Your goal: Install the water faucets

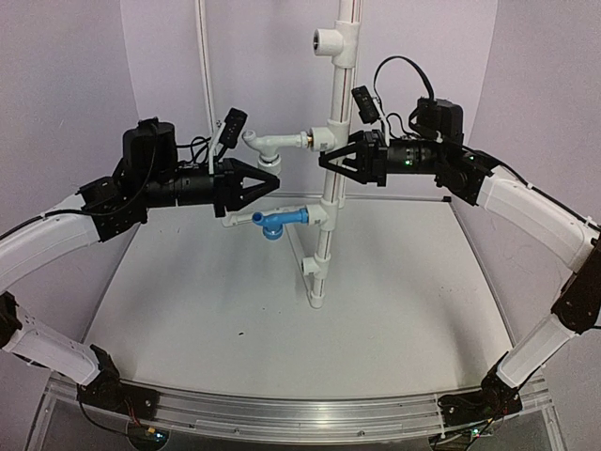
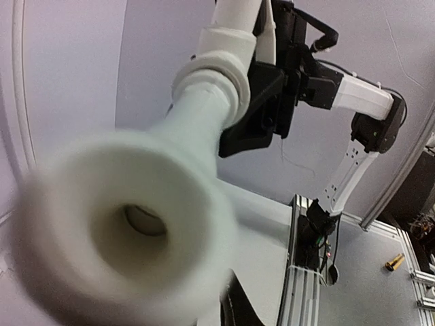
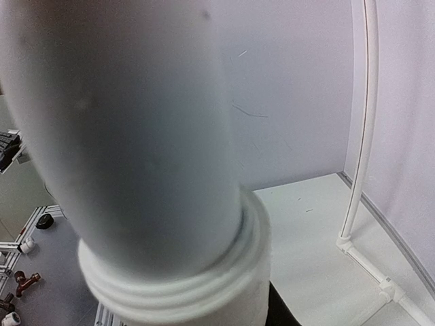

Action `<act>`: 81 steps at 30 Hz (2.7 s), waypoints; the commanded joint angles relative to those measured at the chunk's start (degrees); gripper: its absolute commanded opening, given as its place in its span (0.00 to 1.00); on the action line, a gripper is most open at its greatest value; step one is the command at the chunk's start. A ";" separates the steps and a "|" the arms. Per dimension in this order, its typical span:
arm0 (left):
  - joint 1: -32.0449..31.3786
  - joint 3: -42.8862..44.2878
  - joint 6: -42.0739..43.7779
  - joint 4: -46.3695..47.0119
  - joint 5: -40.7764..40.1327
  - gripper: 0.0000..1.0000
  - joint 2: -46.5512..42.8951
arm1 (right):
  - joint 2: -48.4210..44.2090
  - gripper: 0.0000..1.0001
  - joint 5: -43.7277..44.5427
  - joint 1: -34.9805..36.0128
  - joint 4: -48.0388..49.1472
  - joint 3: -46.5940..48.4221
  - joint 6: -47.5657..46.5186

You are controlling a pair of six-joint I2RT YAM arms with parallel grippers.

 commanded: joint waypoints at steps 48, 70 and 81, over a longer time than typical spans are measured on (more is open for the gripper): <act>11.14 -11.13 -25.48 37.13 2.75 0.14 2.36 | -2.48 0.00 0.44 -0.60 -1.26 0.34 6.44; 9.87 -6.37 -34.29 41.08 11.75 0.14 9.95 | -2.47 0.00 -0.37 -0.61 -1.17 0.05 6.66; 9.87 -1.01 -36.68 46.32 13.59 0.14 12.98 | -3.97 0.00 -0.36 -0.57 -1.17 -1.87 6.45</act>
